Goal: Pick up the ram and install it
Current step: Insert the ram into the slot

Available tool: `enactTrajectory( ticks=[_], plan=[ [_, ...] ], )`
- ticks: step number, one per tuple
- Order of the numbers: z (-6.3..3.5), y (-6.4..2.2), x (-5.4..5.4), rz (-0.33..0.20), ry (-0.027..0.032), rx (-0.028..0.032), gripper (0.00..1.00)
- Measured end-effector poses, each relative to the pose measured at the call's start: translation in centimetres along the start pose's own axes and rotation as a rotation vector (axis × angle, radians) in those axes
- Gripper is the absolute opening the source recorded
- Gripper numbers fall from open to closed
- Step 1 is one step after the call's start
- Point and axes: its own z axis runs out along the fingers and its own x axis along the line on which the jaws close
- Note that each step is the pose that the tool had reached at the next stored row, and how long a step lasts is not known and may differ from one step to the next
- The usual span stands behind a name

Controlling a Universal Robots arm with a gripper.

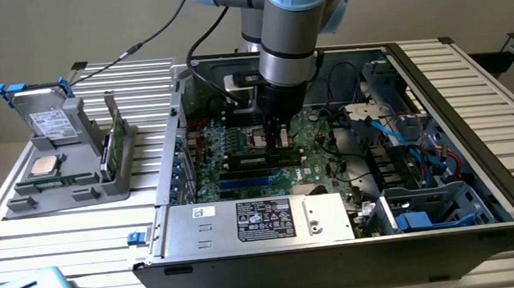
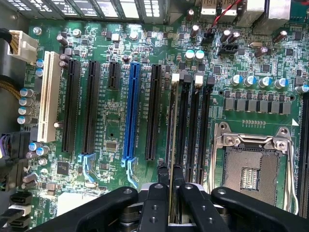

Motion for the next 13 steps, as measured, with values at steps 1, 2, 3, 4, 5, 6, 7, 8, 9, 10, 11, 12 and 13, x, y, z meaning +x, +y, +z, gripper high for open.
enactTrajectory(
  ticks=[1, 2, 3, 4, 5, 6, 7, 8, 9, 10, 11, 12, 13],
  plan=[
    [0.0, 0.0, 0.0, 0.0, 0.0002, -0.0001, 0.14],
    [0.0, 0.0, 0.0, 0.0, 0.0002, -0.0001, 0.14],
    [0.0, 0.0, 0.0, 0.0, 0.0001, 0.0, 0.14],
    [0.01, 0.0, 0.0, 0.0, -0.0001, 0.0, 0.14],
    [0.01, 0.0, 0.0, 0.0, -0.0001, 0.0, 0.14],
    [0.01, 0.0, 0.0, 0.0, 0.0, 0.0, 0.14],
    [0.01, 0.0, 0.0, 0.0, 0.0, 0.0, 0.14],
    [0.01, 0.0, 0.0, 0.0, -0.0001, 0.0, 0.14],
    [0.01, 0.0, 0.0, 0.0, -0.0001, 0.0001, 0.14],
    [0.01, 0.0, 0.0, 0.0, -0.0001, 0.0, 0.14],
    [0.01, 0.01, 0.0, 0.0, -0.0002, -0.0005, 0.14],
    [0.01, 0.01, 0.0, 0.0, -0.0001, -0.0002, 0.16],
    [0.01, 0.01, 0.0, 0.0, -0.0001, 0.0, 0.22]
  ],
)
